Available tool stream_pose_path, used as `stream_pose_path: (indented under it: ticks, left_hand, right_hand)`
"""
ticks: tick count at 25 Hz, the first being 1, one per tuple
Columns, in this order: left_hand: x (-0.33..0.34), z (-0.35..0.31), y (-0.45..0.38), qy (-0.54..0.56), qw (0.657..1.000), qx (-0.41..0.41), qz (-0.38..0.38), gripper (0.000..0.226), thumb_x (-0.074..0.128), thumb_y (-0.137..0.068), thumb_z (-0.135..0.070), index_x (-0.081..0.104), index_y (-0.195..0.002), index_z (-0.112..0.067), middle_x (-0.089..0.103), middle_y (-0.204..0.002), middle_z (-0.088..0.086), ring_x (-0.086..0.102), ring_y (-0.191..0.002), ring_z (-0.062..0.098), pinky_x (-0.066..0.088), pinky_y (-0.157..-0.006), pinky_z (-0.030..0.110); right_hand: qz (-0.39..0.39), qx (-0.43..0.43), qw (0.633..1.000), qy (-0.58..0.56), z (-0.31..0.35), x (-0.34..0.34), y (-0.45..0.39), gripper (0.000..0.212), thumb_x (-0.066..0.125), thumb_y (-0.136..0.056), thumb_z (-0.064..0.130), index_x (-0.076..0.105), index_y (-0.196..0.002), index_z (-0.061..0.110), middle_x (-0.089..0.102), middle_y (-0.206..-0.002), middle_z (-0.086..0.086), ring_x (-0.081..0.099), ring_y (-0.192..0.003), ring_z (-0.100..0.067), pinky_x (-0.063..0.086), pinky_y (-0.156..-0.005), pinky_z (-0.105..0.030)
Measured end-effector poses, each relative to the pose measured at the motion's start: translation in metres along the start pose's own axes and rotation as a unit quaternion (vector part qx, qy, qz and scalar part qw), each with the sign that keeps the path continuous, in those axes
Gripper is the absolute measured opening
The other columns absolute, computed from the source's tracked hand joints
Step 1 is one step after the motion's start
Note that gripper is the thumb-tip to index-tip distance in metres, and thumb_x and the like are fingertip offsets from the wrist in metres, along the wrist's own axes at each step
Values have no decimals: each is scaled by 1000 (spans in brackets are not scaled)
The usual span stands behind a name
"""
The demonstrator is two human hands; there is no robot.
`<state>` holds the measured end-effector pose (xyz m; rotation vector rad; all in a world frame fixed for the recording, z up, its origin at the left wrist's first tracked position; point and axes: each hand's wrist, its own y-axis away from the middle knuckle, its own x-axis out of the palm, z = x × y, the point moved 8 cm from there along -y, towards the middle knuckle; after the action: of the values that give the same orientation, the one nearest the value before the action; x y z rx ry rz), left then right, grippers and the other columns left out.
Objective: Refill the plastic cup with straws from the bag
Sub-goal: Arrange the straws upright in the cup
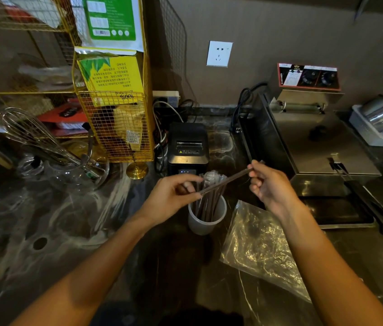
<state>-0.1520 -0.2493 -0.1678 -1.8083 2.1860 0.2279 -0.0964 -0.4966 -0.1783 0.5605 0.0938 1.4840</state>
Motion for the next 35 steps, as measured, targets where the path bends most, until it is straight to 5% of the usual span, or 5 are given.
stream_pose_path:
  ticks: [6, 18, 28, 31, 35]
  left_hand:
    - [-5, -54, -4, 21, 993, 111, -23, 20, 74, -90, -9, 77, -110, -6, 78, -99, 0, 75, -92, 10, 61, -83, 27]
    - [-14, -49, -15, -5, 995, 66, -77, 8, 70, -95, -16, 75, -91, -11, 72, -92, 6, 71, -82, 22, 61, -76, 32]
    - [-40, -14, -10, 92, 975, -36, -198, 16, 66, -98, -15, 72, -83, -10, 76, -87, 8, 72, -76, 15, 61, -73, 30]
    - [-38, -2, -7, 150, 963, -82, -210, 4, 69, -94, -11, 72, -95, -8, 74, -87, 5, 70, -74, 10, 58, -68, 21]
    - [-40, 17, 2, 191, 946, -120, -233, 23, 74, -90, -8, 69, -111, 0, 71, -88, 5, 67, -73, 7, 56, -69, 20]
  right_hand:
    - [17, 17, 996, 83, -28, 23, 12, 17, 67, -99, 15, 69, -111, 3, 64, -69, -1, 52, -49, -6, 50, -47, -21]
    - [151, 22, 943, 296, -62, 42, 31, 31, 52, -108, 36, 72, -113, 13, 70, -81, -6, 58, -54, -12, 54, -50, -28]
    - [129, -42, 963, 233, -49, 31, 24, 12, 64, -102, 16, 71, -104, 6, 73, -82, -9, 63, -56, -15, 60, -56, -31]
    - [109, -65, 974, 185, -35, 24, 24, 12, 62, -102, 16, 69, -100, 7, 70, -85, -11, 61, -55, -13, 60, -54, -31]
    - [100, -105, 984, 108, 2, 17, 22, 9, 58, -103, 9, 65, -98, 5, 75, -99, -13, 62, -57, -13, 61, -57, -30]
